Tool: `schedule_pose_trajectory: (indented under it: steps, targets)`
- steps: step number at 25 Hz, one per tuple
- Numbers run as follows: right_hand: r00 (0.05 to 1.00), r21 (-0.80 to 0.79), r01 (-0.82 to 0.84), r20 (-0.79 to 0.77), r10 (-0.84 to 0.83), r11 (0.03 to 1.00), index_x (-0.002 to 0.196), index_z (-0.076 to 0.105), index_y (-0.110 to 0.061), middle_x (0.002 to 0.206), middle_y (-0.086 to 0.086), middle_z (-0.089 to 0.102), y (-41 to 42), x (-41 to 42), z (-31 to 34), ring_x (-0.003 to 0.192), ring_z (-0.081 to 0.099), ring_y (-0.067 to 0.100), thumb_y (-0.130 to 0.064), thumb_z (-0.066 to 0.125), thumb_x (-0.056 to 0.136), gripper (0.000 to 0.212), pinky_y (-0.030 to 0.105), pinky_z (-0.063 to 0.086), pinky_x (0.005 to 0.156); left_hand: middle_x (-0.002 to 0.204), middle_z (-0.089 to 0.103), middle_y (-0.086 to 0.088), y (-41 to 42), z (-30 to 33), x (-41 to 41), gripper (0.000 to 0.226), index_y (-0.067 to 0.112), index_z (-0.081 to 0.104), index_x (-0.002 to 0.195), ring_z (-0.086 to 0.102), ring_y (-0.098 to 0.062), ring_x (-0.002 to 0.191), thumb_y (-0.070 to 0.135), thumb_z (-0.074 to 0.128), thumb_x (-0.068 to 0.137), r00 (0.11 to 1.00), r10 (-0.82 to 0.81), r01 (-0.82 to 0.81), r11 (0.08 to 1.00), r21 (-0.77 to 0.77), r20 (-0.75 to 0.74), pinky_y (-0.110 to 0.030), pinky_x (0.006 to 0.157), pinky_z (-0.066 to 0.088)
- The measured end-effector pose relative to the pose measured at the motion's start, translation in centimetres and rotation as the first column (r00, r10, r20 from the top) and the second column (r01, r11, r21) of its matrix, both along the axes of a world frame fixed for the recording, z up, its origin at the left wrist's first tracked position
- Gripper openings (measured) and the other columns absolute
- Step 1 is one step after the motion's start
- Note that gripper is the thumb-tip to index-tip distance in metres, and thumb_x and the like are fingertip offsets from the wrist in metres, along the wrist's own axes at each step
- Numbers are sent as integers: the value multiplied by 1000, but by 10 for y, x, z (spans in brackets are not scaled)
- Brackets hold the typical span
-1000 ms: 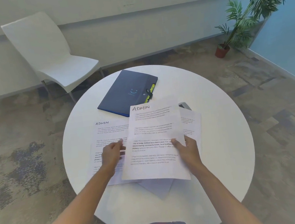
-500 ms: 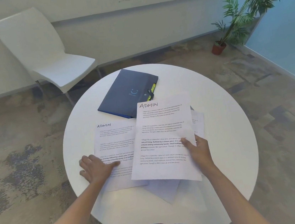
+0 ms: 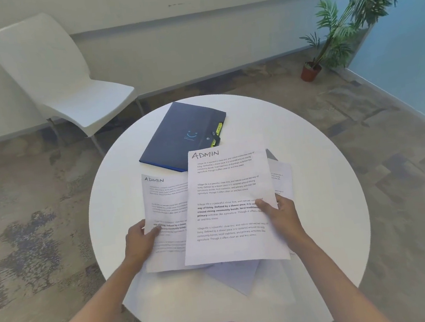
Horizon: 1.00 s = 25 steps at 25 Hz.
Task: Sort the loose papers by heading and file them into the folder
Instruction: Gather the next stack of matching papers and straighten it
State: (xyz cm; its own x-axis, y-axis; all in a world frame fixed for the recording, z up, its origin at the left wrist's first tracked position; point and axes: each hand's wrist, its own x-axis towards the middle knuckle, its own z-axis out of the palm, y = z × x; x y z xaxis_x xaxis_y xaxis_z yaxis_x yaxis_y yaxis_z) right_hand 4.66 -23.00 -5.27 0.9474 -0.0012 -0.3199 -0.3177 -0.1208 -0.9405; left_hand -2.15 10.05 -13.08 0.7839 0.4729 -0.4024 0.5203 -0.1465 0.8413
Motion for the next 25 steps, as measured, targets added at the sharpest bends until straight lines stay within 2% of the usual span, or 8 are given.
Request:
schedule_pose_trajectory:
  steps: [4, 9, 13, 18, 21, 25]
  targets:
    - [999, 32, -6, -46, 7, 999, 109, 74, -13, 106, 2, 77, 4, 0, -1, 97, 74, 25, -16, 69, 93, 17, 44, 60, 86, 106, 73, -8, -10, 21, -6, 28, 13, 62, 117, 71, -25, 87, -3, 57, 94, 992, -29, 60, 967, -247, 125, -36, 75, 57]
    - [992, 128, -16, -120, 32, 992, 110, 73, -11, 105, 7, 78, 12, -3, 5, 95, 75, 28, -15, 70, 91, 20, 46, 60, 87, 109, 75, -9, -25, 47, -8, 32, 15, 63, 119, 72, -31, 93, -4, 57, 93, 981, -28, 110, 897, -429, 193, -43, 76, 59]
    - [992, 157, -35, -113, 53, 987, 111, 73, -10, 104, 8, 78, 12, -1, 14, 95, 75, 30, -17, 70, 91, 21, 46, 60, 86, 107, 75, -10, -40, 72, -10, 30, 16, 65, 114, 73, -31, 93, -2, 60, 91, 970, -14, 126, 882, -455, 242, -42, 73, 60]
    - [993, 174, -8, -110, 28, 985, 111, 73, -8, 103, 9, 78, 11, -5, 17, 97, 74, 32, -15, 70, 91, 22, 44, 60, 85, 111, 75, -7, -56, 103, -14, 39, 16, 66, 116, 73, -27, 99, 16, 66, 78, 946, -70, 220, 855, -470, 316, -39, 77, 59]
    - [993, 197, -28, -103, 49, 980, 114, 71, -8, 106, 11, 77, 11, -7, 20, 100, 73, 34, -15, 69, 91, 24, 47, 59, 88, 113, 74, -8, -60, 114, -14, 34, 16, 67, 116, 71, -28, 102, 11, 67, 83, 936, -124, 272, 848, -454, 329, -41, 80, 58]
    - [996, 229, -49, -65, 65, 972, 113, 71, -4, 106, 14, 76, 11, -11, 27, 93, 73, 31, -11, 67, 93, 22, 40, 62, 80, 114, 73, -8, -67, 119, -11, 27, 15, 67, 117, 70, -30, 106, 6, 57, 94, 927, -167, 303, 861, -409, 336, -40, 82, 57]
